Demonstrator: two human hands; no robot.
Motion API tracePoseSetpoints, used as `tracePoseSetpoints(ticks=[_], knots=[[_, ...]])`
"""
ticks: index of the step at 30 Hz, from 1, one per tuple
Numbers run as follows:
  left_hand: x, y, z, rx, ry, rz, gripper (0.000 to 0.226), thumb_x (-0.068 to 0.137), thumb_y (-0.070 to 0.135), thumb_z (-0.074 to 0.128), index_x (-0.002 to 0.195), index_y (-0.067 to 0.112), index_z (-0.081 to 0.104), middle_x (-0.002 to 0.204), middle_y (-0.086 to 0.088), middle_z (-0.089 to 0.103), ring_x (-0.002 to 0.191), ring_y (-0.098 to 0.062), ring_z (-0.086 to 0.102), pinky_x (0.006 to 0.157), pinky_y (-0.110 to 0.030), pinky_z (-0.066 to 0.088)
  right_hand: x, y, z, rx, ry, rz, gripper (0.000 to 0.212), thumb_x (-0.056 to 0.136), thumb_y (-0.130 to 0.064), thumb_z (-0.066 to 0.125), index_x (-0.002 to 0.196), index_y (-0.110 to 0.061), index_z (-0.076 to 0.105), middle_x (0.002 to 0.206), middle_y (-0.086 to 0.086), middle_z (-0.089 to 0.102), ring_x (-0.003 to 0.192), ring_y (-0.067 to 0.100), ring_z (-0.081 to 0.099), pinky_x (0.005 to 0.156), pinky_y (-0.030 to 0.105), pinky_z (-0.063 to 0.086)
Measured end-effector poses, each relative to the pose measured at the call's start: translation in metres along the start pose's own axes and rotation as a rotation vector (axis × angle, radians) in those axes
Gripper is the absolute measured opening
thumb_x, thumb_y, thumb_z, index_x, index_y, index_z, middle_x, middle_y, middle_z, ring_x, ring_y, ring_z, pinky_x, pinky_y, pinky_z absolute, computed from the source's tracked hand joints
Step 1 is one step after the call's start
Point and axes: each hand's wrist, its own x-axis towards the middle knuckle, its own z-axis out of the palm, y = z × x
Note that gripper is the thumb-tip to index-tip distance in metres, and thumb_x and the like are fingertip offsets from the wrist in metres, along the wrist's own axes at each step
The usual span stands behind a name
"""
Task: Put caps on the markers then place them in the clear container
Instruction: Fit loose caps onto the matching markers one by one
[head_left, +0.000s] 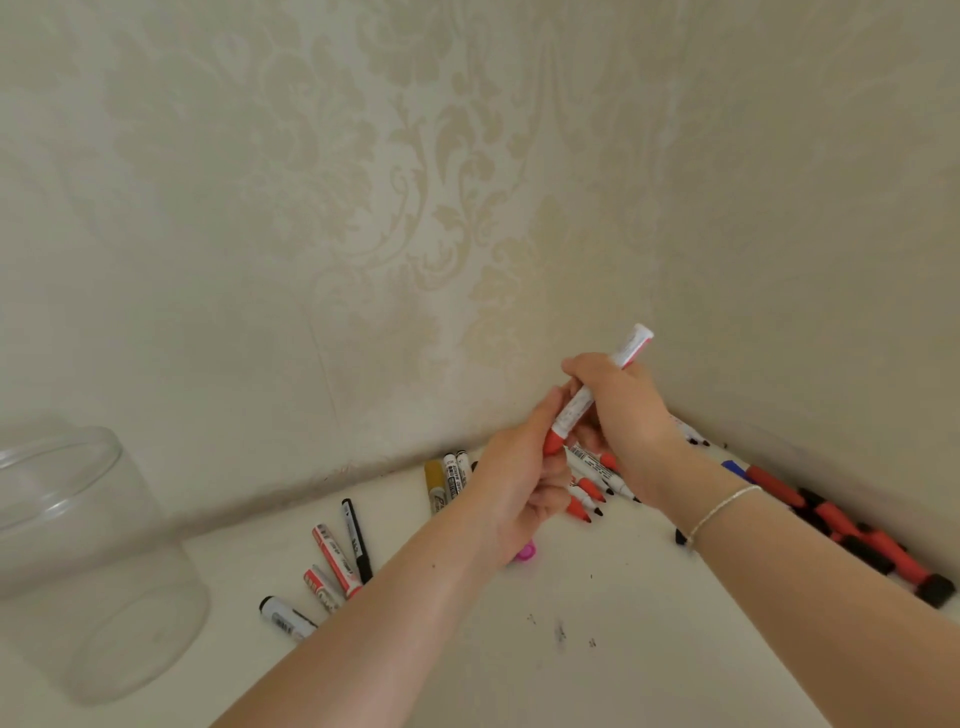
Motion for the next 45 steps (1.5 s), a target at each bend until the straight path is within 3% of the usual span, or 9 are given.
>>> tracePoseSetpoints(ticks=[5, 9, 15, 20, 23, 27, 37, 42, 45], knots=[[0.002, 0.001, 0.009, -0.121, -0.021, -0.023, 0.050, 0.092, 0.053, 0.052, 0.059, 0.017, 0.043, 0.048, 0.007, 0.018, 0.036, -0.004, 0.015, 0.031, -0.015, 0.013, 0.010, -0.004, 0.012, -0.102, 0.104, -0.052, 0.030, 0.088, -0.012, 0.048, 0.058, -0.007, 0.042, 0.033, 0.000, 0.040, 0.031, 0.016, 0.040, 0.035, 0.020, 0.033], [0.005, -0.014, 0.008, -0.186, -0.025, -0.026, 0.050, 0.097, 0.051, 0.043, 0.061, 0.016, 0.045, 0.051, 0.004, 0.021, 0.034, -0.004, 0.019, 0.030, -0.015, 0.016, 0.018, 0.007, 0.011, -0.263, 0.027, 0.028, 0.032, 0.088, -0.014, 0.048, 0.058, -0.005, 0.042, 0.040, 0.008, 0.042, 0.029, 0.018, 0.039, 0.032, 0.018, 0.029], [0.019, -0.016, -0.015, 0.492, -0.076, 0.195, 0.036, 0.102, 0.034, 0.040, 0.090, 0.013, 0.067, 0.080, 0.001, 0.068, 0.060, -0.003, 0.061, 0.059, -0.016, 0.047, 0.032, 0.018, -0.002, -0.430, 0.005, 0.052, 0.039, 0.087, -0.035, 0.061, 0.064, -0.016, 0.036, 0.056, 0.003, 0.042, 0.046, 0.017, 0.042, 0.045, 0.024, 0.037], [0.022, -0.025, -0.035, 0.879, 0.058, 0.367, 0.026, 0.100, 0.026, 0.045, 0.126, 0.028, 0.048, 0.069, 0.008, 0.064, 0.057, -0.006, 0.057, 0.057, -0.017, 0.047, 0.031, 0.023, -0.011, -0.558, -0.087, 0.127, 0.050, 0.092, -0.056, 0.043, 0.087, -0.007, 0.051, 0.078, 0.016, 0.061, 0.053, 0.018, 0.052, 0.049, 0.025, 0.044], [0.028, -0.030, -0.038, 1.070, 0.118, 0.375, 0.025, 0.101, 0.022, 0.039, 0.117, 0.040, 0.047, 0.049, 0.014, 0.061, 0.042, -0.001, 0.054, 0.047, -0.006, 0.038, 0.031, 0.041, -0.027, -0.634, -0.089, 0.229, 0.035, 0.094, -0.028, 0.048, 0.114, 0.000, 0.055, 0.090, 0.020, 0.062, 0.063, 0.022, 0.057, 0.059, 0.030, 0.046], [0.041, -0.039, -0.038, 1.371, 0.201, 0.345, 0.029, 0.096, 0.021, 0.034, 0.084, 0.018, 0.061, 0.063, 0.005, 0.070, 0.058, -0.012, 0.065, 0.067, -0.021, 0.050, 0.030, 0.060, -0.066, -0.802, 0.005, 0.223, 0.023, 0.092, -0.004, 0.044, 0.108, -0.009, 0.060, 0.092, 0.011, 0.061, 0.065, 0.016, 0.052, 0.052, 0.023, 0.043], [0.070, -0.045, -0.031, 1.824, 0.289, 0.263, 0.027, 0.093, 0.033, 0.040, 0.103, 0.022, 0.062, 0.101, 0.001, 0.066, 0.096, -0.018, 0.061, 0.069, -0.028, 0.039, 0.041, 0.078, -0.145, -1.274, 0.168, 0.102, 0.038, 0.088, -0.007, 0.048, 0.121, -0.020, 0.061, 0.112, 0.005, 0.065, 0.103, 0.023, 0.058, 0.091, 0.032, 0.047], [0.073, -0.036, -0.031, 1.849, 0.308, 0.377, 0.018, 0.092, 0.028, 0.048, 0.103, 0.025, 0.062, 0.109, 0.003, 0.063, 0.103, -0.019, 0.060, 0.077, -0.029, 0.041, 0.047, 0.090, -0.141, -1.531, 0.096, 0.031, 0.022, 0.090, -0.020, 0.046, 0.101, -0.025, 0.065, 0.094, -0.001, 0.065, 0.096, 0.020, 0.055, 0.087, 0.033, 0.034], [0.074, -0.034, -0.034, 1.826, 0.140, 0.503, 0.017, 0.089, 0.023, 0.054, 0.104, 0.027, 0.061, 0.113, 0.006, 0.058, 0.104, -0.016, 0.056, 0.077, -0.026, 0.040, 0.047, 0.084, -0.139, -1.466, 0.162, -0.008, 0.015, 0.088, -0.021, 0.050, 0.096, -0.023, 0.063, 0.090, -0.001, 0.063, 0.091, 0.020, 0.056, 0.087, 0.033, 0.037]])
